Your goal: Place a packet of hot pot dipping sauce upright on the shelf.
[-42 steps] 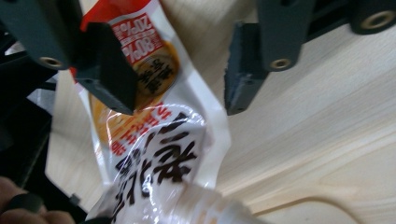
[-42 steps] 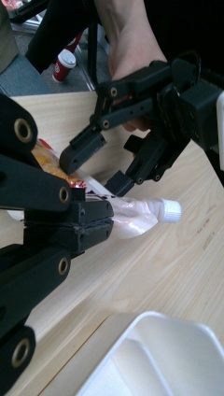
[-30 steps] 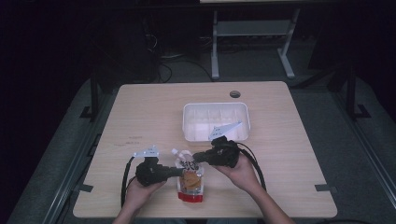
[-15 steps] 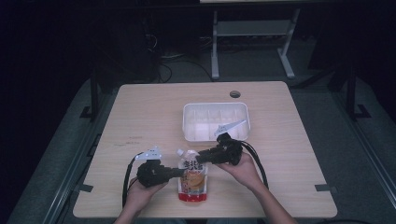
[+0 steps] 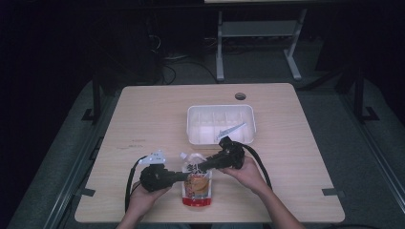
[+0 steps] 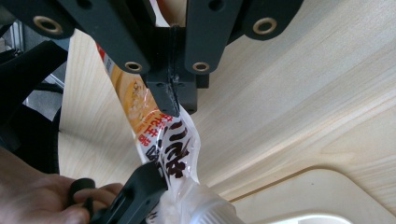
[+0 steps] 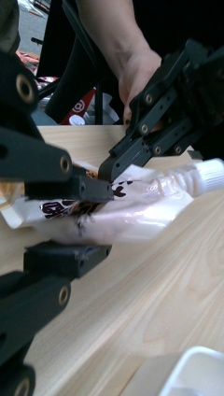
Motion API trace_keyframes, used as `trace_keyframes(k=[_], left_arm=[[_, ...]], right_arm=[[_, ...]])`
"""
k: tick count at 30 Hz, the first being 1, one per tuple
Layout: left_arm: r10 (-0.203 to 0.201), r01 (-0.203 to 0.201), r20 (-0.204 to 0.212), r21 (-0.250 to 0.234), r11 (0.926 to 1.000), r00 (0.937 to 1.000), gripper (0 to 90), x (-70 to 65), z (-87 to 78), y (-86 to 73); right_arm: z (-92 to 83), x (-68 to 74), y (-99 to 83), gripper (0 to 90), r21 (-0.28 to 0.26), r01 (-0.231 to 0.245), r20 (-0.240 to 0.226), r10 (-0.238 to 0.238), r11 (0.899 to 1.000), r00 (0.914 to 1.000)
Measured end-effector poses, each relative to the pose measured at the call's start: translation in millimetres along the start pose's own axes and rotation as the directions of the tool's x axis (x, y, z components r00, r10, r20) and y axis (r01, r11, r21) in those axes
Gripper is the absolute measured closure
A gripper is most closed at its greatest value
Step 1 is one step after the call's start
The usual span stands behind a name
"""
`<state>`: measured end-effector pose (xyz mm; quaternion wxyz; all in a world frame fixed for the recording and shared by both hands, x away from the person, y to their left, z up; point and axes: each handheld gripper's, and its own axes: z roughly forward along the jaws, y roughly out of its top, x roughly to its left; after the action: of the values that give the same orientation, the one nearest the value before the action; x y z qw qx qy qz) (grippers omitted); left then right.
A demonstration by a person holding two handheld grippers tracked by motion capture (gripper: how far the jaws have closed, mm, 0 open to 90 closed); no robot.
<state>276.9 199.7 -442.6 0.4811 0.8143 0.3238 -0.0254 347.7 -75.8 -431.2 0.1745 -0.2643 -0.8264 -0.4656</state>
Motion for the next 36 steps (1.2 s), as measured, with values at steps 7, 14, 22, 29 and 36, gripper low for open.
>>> trace_keyframes(k=[7, 14, 22, 29, 36], left_arm=[[0.002, -0.002, 0.003, -0.006, 1.0000, 1.0000, 90.0, 0.4, -0.4, 0.2], [0.002, -0.002, 0.002, -0.016, 0.9999, 1.0000, 90.0, 0.2, -2.1, 0.7], [0.009, -0.009, -0.009, -0.025, 0.9996, 0.9999, 90.0, -1.3, -4.9, 1.6], [0.057, -0.058, -0.048, -0.020, 0.9981, 0.9972, 81.1, -7.6, -10.6, 5.2], [0.086, -0.087, -0.099, -0.006, 0.9962, 0.9914, 73.8, -12.1, -19.8, 4.9]], right_arm=[[-8.9, 6.9, 1.0, 77.7, -0.006, 0.022, 0.004, -0.022, 1.000, 0.9997], [-13.6, 10.9, 1.7, 79.6, -0.015, 0.023, 0.002, -0.023, 1.000, 0.9997], [-16.9, 17.7, 6.3, 83.6, -0.009, 0.034, 0.023, -0.034, 0.999, 0.9991], [-19.2, 30.7, 11.4, 85.0, 0.008, 0.034, 0.050, -0.035, 0.999, 0.9982], [-25.7, 43.6, 10.6, 85.4, 0.004, 0.015, 0.043, -0.015, 1.000, 0.9989]])
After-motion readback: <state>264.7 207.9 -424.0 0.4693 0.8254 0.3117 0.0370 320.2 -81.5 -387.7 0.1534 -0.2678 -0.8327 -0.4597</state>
